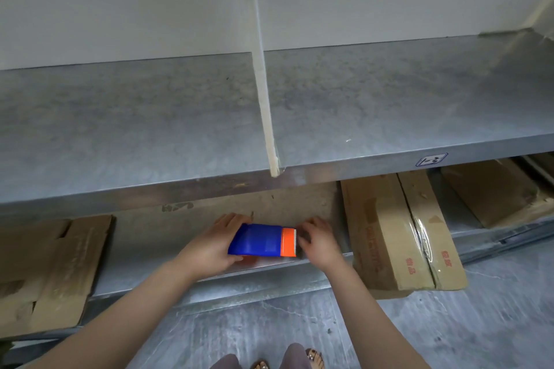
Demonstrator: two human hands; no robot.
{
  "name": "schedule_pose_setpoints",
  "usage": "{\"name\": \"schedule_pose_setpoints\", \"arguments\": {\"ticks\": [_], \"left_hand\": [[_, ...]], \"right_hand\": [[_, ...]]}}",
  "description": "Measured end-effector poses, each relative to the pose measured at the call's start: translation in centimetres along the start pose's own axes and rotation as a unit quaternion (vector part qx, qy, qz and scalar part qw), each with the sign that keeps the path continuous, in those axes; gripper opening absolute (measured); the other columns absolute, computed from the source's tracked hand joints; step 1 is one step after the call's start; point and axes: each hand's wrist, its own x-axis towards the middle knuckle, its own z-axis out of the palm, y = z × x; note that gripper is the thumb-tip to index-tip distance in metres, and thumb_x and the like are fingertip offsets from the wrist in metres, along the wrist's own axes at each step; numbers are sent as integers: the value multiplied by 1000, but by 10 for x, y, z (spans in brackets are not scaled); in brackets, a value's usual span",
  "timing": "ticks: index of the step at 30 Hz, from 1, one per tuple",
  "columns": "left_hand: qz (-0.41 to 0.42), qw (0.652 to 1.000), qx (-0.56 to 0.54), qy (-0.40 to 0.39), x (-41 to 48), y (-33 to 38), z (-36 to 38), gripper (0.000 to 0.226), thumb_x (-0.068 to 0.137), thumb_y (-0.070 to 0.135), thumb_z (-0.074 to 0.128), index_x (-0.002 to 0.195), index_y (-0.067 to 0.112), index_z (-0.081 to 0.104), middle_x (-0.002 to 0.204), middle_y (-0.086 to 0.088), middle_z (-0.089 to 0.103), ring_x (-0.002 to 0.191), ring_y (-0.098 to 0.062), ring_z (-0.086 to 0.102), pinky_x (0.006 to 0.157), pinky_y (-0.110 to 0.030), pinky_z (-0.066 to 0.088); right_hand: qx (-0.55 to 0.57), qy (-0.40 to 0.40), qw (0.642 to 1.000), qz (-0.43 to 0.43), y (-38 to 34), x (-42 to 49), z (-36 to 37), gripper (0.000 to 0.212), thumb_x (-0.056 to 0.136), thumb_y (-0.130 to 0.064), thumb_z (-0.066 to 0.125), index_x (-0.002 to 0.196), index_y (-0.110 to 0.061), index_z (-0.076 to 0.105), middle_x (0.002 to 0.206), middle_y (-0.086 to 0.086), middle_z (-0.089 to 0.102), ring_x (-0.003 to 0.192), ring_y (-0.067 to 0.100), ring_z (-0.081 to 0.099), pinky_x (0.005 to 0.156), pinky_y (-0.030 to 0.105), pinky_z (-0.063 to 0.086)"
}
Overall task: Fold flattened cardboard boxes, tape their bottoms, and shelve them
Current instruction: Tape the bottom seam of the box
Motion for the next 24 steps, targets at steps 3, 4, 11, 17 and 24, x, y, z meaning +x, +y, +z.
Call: {"name": "schedule_pose_setpoints", "arguments": {"ticks": [3, 4, 11, 17, 24], "left_hand": [[-25, 1000, -9, -9, -6, -5, -18, 56, 76, 25, 74, 125, 22, 46, 120, 10, 46, 108, -5, 41, 88, -19, 35], [-23, 1000, -14, -7, -7, -4, -21, 56, 75, 24, 75, 123, 23, 47, 118, 11, 46, 106, -4, 40, 86, -14, 33], [4, 999, -48, 7, -19, 12, -24, 59, 70, 26, 80, 118, 30, 46, 112, 16, 47, 101, 7, 44, 82, -5, 33], [56, 996, -49, 43, -29, 44, -13, 59, 70, 33, 83, 119, 27, 51, 111, 13, 55, 101, 3, 50, 86, -7, 36], [41, 995, -60, 65, -44, 95, 4, 66, 69, 32, 82, 122, 35, 44, 118, 27, 44, 113, 12, 40, 94, -6, 30]], "right_hand": [[33, -5, 999, -13, -17, -6, -6, 21, 94, -12, 55, 113, -7, 62, 111, 13, 64, 101, 30, 58, 73, 25, 33], [44, -7, 999, -11, -22, -10, -11, 21, 95, -13, 54, 113, -7, 61, 109, 11, 66, 98, 28, 60, 71, 24, 34], [131, -18, 989, 60, -31, -53, -43, 23, 98, -19, 54, 118, -11, 58, 100, -1, 62, 90, 10, 57, 70, 16, 41], [197, -17, 975, 103, -17, -89, -53, 12, 88, -21, 61, 96, -16, 69, 87, 5, 72, 76, 10, 61, 79, 36, 52], [130, 85, 987, 44, 1, -131, -88, 6, 85, -17, 67, 85, -24, 67, 88, -10, 65, 80, 5, 61, 74, 21, 46]]}}
